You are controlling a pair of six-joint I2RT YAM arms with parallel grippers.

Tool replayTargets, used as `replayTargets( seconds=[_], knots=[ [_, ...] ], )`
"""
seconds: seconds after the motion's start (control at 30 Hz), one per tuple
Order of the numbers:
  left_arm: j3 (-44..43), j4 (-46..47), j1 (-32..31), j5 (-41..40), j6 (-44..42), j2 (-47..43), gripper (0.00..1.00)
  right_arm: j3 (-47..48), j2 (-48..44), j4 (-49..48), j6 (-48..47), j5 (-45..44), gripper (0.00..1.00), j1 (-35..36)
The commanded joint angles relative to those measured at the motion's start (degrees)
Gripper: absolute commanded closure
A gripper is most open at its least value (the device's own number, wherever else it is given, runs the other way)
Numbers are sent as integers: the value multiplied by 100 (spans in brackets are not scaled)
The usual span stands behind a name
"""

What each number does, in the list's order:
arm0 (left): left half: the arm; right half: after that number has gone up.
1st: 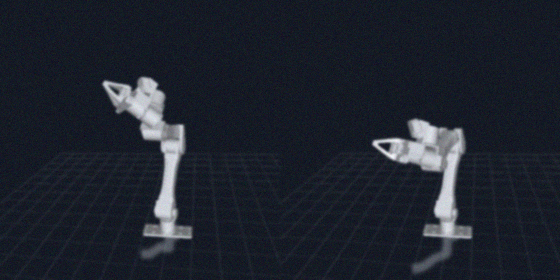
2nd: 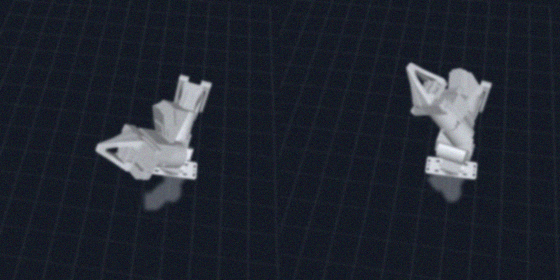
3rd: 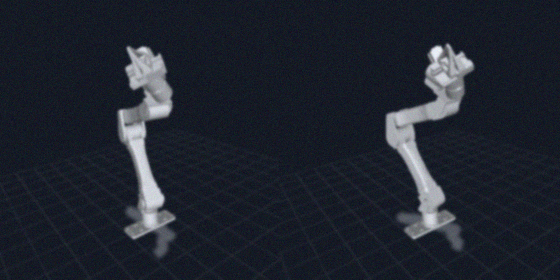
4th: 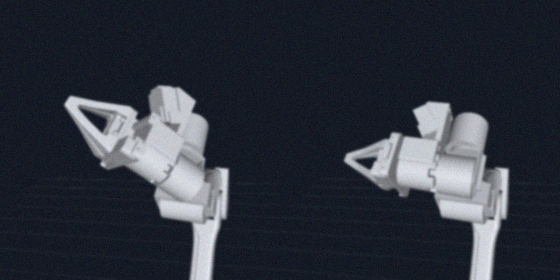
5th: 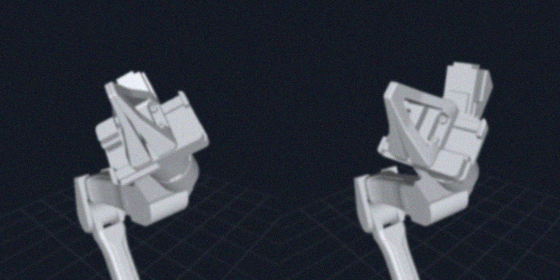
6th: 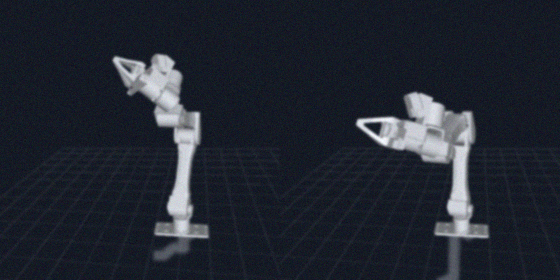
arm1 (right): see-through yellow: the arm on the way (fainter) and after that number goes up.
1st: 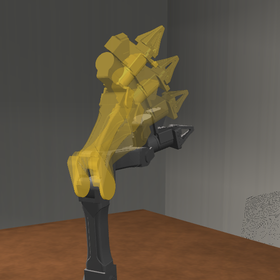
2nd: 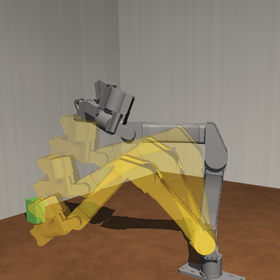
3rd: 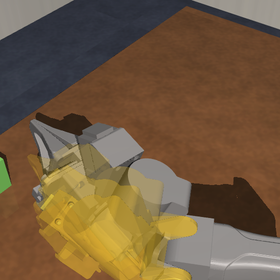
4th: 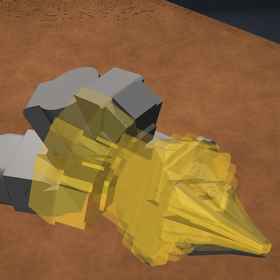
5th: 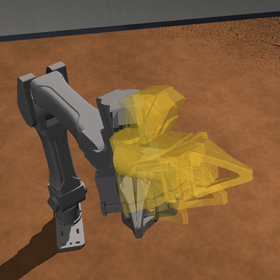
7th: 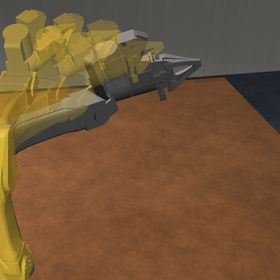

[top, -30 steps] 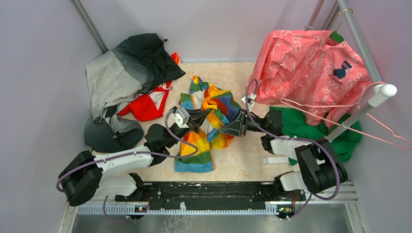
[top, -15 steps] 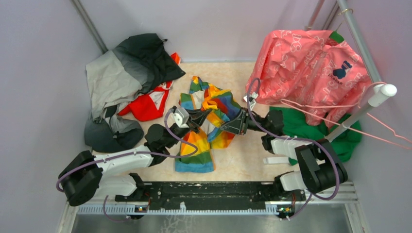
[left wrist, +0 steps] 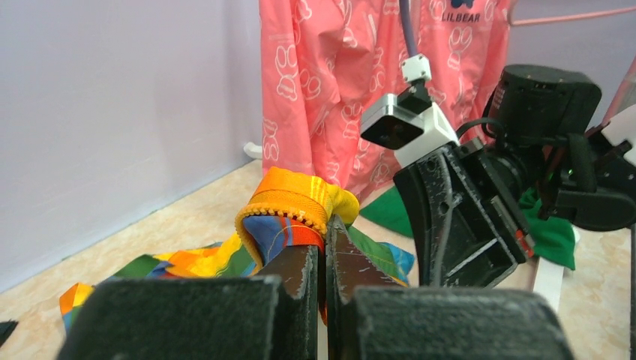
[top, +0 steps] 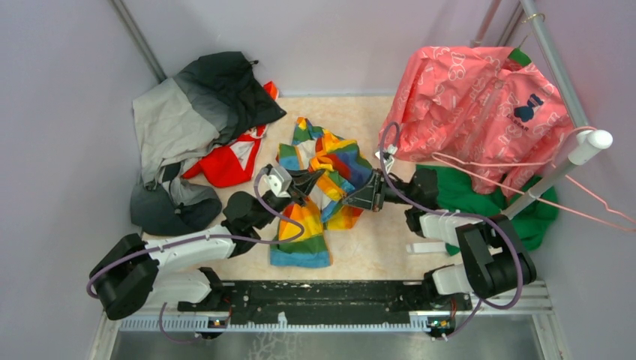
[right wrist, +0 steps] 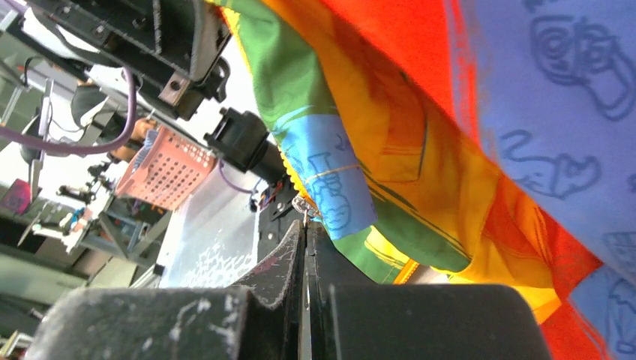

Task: Zip up the jacket
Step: Adjust the zipper on the jacket.

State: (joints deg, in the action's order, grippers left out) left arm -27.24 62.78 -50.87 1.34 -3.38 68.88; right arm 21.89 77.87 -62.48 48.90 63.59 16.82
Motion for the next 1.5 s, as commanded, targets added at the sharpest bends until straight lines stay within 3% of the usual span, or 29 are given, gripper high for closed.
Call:
replayTargets(
  seconds=[0.0, 0.07, 0.17, 0.33, 0.63, 0.7, 0.77, 0.9, 1.1, 1.3, 1.47],
  knots=[
    [24, 98, 135, 8, -302, -202, 100, 274, -135, 298, -366, 762, 100, -27],
    [35, 110, 183, 50, -345, -208, 100, 458, -216, 1465, -1104, 810, 100, -30],
    [1, 108, 247, 113, -380, -254, 100, 1030, -285, 4335, -3084, 546, 100, 9],
    [-116, 8, 300, 250, -434, -281, 100, 1465, -219, 6061, -4373, -176, 100, 49],
    [-198, -46, 310, 633, -186, -162, 100, 1782, -11, 6706, -4842, -466, 100, 137],
    [-141, -7, 314, 607, -127, -132, 100, 1737, -93, 6366, -4542, 57, 100, 142],
    [-75, 50, 312, 562, -69, -105, 100, 1537, -285, 5437, -3862, 476, 100, 144],
    [-19, 111, 306, 614, 109, -29, 100, 1450, -471, 4926, -3372, 351, 100, 121],
    [-57, 145, 288, 658, 116, 92, 100, 1762, -474, 6093, -4044, -418, 100, 93],
    [-188, -218, 296, 607, -407, -52, 100, 2014, -269, 7240, -5046, -1456, 100, 9],
    [-343, -407, 297, 871, -360, -10, 100, 2086, -153, 7315, -5238, -1276, 100, 11]
  ],
)
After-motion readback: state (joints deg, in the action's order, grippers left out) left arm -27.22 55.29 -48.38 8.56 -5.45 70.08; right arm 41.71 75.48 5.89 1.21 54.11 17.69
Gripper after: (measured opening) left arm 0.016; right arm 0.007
